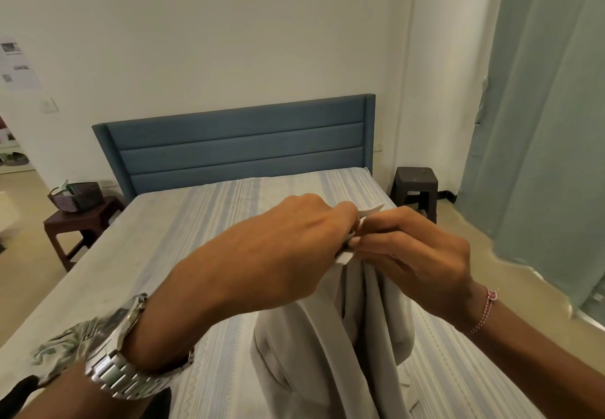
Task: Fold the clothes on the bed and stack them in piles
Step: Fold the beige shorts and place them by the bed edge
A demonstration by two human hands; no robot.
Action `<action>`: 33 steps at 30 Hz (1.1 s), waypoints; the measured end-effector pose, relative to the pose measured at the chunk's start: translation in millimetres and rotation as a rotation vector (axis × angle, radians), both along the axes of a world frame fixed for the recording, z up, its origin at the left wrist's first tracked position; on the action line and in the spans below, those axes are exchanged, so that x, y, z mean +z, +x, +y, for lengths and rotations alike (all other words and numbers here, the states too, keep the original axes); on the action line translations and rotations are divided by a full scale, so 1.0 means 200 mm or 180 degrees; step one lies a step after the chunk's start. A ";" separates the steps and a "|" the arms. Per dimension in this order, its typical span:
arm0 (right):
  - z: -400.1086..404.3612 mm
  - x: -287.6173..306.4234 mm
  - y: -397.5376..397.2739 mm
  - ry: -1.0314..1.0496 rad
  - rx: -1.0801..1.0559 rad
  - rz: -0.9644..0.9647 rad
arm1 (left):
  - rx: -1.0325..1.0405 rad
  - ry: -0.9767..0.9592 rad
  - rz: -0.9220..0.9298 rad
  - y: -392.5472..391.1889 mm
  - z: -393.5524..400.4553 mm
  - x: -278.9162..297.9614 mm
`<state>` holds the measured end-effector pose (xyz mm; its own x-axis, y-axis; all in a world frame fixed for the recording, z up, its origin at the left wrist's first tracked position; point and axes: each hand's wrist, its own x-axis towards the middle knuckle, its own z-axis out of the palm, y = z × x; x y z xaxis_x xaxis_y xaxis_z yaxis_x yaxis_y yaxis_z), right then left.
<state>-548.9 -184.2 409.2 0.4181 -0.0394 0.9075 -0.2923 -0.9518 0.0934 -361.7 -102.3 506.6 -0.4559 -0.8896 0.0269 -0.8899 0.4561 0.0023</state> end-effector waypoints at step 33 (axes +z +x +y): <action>0.04 0.16 -0.09 0.0710 -0.0153 0.0818 | -0.0149 -0.0085 -0.0077 0.02 0.06 -0.09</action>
<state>-567.0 -176.9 441.0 0.6249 -0.2501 0.7396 -0.3311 -0.9428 -0.0391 -358.4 -90.6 489.5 -0.4978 -0.8664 0.0389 -0.8673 0.4968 -0.0316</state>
